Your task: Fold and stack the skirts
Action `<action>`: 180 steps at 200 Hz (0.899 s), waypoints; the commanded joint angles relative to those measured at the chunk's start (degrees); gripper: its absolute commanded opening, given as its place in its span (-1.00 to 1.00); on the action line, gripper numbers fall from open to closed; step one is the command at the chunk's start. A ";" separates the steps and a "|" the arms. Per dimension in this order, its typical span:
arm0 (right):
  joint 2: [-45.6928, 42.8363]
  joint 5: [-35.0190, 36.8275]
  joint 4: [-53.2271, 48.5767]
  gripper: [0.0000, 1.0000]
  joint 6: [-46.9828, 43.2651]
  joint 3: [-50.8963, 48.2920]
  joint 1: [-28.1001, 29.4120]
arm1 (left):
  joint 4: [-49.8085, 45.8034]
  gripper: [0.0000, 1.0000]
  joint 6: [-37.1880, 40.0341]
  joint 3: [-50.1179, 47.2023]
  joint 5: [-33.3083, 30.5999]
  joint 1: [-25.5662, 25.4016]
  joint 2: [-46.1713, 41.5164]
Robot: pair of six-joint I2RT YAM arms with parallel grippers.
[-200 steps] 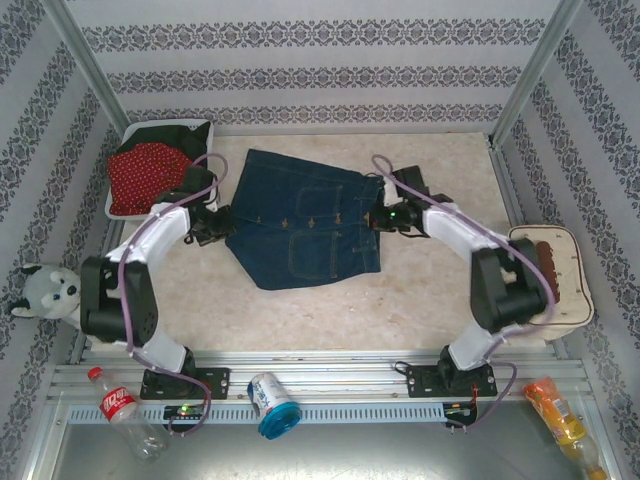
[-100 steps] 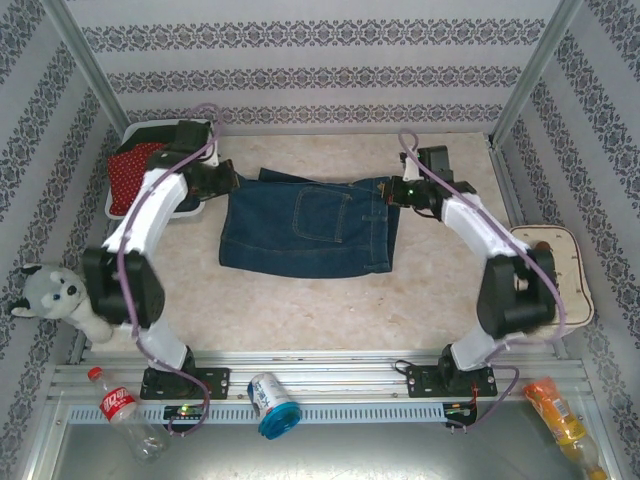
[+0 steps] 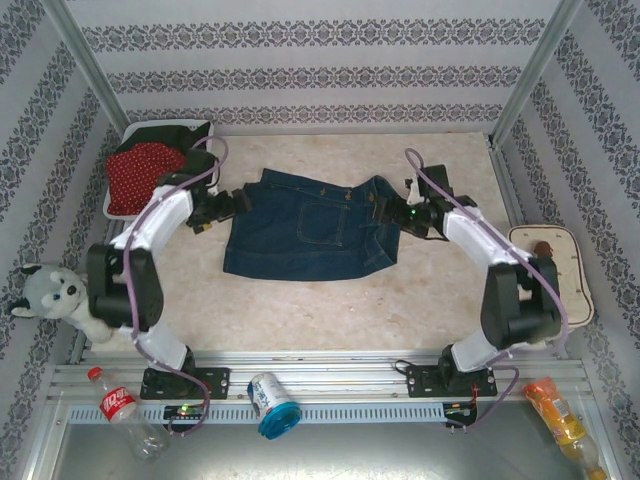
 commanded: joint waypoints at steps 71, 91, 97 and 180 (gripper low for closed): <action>-3.36 -1.34 -0.47 0.96 2.34 -4.69 2.19 | 13.42 0.52 -18.93 -17.31 0.75 0.19 -0.66; -4.13 -0.80 0.27 0.95 2.74 -5.18 2.14 | 14.05 0.33 -17.56 -16.85 -1.43 0.10 0.84; -4.39 -0.80 0.40 0.95 2.60 -5.32 2.16 | 14.25 0.26 -17.07 -16.87 -1.25 0.12 1.29; 0.87 -3.06 -1.76 0.91 -14.03 -2.75 7.59 | 16.21 -0.17 -13.82 -19.88 4.79 0.12 1.22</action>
